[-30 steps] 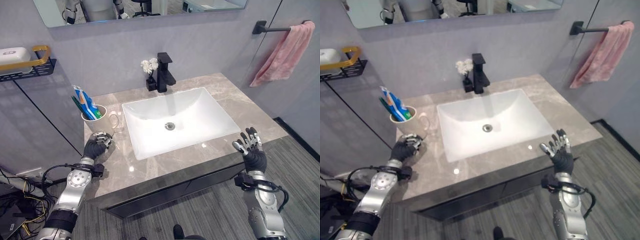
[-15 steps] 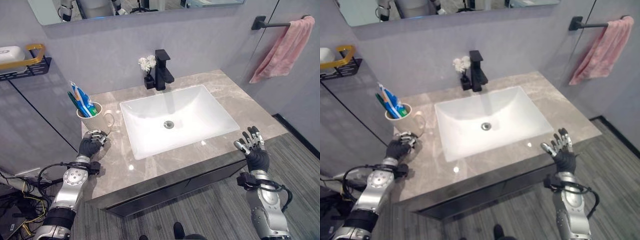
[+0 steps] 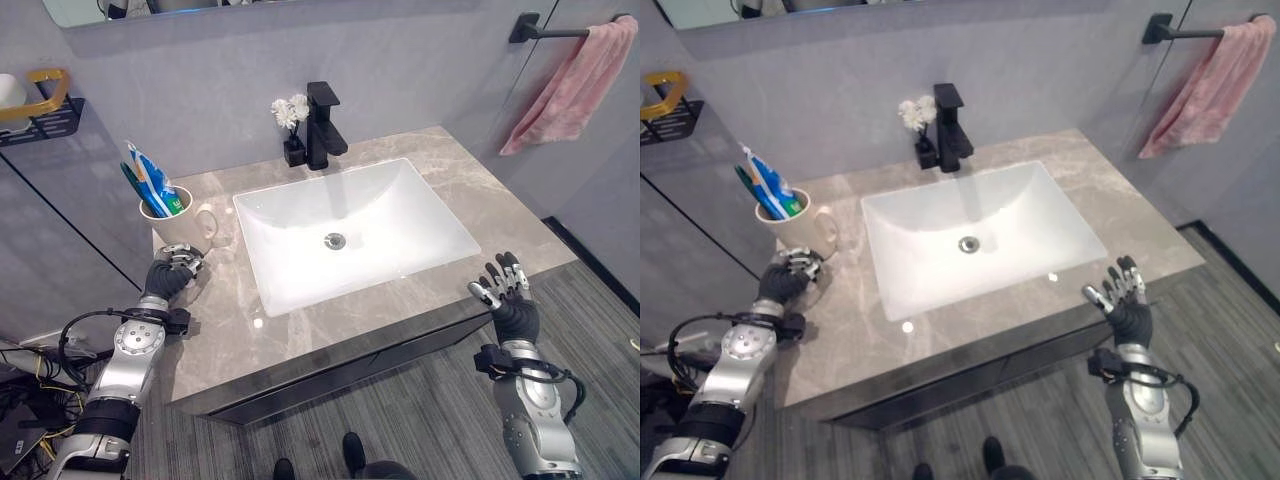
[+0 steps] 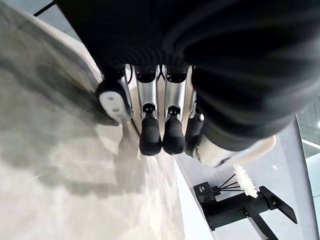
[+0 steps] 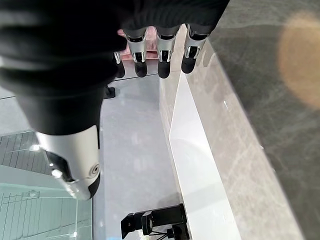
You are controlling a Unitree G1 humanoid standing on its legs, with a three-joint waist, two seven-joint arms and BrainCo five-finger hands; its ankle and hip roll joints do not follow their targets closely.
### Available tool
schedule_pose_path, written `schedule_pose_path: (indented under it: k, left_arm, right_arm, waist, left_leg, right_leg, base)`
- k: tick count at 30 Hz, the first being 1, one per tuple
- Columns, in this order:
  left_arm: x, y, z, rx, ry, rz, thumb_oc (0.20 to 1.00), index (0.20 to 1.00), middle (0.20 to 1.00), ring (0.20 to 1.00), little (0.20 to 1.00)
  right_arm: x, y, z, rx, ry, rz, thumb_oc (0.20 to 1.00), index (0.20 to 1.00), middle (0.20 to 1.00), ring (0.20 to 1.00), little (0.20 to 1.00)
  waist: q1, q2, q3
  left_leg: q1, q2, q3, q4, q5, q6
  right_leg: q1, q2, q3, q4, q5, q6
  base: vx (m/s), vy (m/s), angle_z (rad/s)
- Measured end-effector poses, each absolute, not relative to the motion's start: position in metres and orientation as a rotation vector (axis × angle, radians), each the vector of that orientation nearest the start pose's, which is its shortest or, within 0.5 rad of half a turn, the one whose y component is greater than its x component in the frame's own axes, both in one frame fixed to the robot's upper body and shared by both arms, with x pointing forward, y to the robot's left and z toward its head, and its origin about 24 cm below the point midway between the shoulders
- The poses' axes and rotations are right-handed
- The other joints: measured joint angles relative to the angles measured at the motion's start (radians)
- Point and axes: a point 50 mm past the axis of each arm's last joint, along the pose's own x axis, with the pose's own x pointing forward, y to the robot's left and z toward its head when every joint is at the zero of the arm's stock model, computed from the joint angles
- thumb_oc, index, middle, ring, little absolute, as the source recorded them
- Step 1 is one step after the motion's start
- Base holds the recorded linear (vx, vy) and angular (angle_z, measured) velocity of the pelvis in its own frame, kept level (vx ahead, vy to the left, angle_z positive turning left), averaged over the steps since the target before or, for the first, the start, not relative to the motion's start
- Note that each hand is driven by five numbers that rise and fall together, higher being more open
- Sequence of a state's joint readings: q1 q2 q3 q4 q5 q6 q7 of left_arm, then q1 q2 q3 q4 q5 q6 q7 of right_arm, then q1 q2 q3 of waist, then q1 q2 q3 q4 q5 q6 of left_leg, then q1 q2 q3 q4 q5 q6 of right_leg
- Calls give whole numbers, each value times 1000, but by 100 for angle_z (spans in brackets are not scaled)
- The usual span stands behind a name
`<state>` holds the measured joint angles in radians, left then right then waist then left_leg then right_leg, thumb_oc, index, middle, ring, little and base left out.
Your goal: Put brush and paste in cup on sink, flatten towel.
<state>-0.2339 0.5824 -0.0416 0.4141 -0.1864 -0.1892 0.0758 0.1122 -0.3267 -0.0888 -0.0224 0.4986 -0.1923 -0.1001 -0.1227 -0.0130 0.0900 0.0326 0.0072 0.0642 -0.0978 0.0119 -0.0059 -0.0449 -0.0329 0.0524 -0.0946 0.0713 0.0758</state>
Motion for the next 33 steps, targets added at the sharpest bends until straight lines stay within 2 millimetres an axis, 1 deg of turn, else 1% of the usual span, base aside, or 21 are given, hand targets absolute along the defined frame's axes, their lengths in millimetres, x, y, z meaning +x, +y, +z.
schedule_pose_path:
  k: [5,13,21,33]
  left_arm:
    - [293,278,71,401,-34,138,200,200,200,200,200]
    - [295,281,71,405,-27,147,200,200,200,200,200]
    - [295,287,76,431,-31,156,200,200,200,200,200]
    - [297,291,76,431,-21,174,200,200,200,200,200]
  right_arm:
    - [227,-244,58,159,-137,-210,1000,1000,1000,1000,1000]
    - [227,-248,60,151,-142,-216,1000,1000,1000,1000,1000]
    - [227,-250,62,141,-144,-211,1000,1000,1000,1000,1000]
    - [227,-250,62,141,-143,-210,1000,1000,1000,1000,1000]
  waist:
    - [-1,1,8]
    - [-2,11,22]
    - [-3,14,37]
    - [-3,14,37]
  left_leg:
    - [6,0,0,4,0,0]
    - [14,1,2,3,1,-1]
    - [15,1,6,4,1,-1]
    - [18,1,12,4,1,-1]
  right_leg:
    - [9,0,-1,0,0,0]
    - [12,0,0,0,0,0]
    - [12,0,2,0,0,1]
    - [13,0,3,0,2,2]
  base:
    - [0,0,0]
    - [-4,-1,0]
    - [-10,-5,0]
    - [0,0,0]
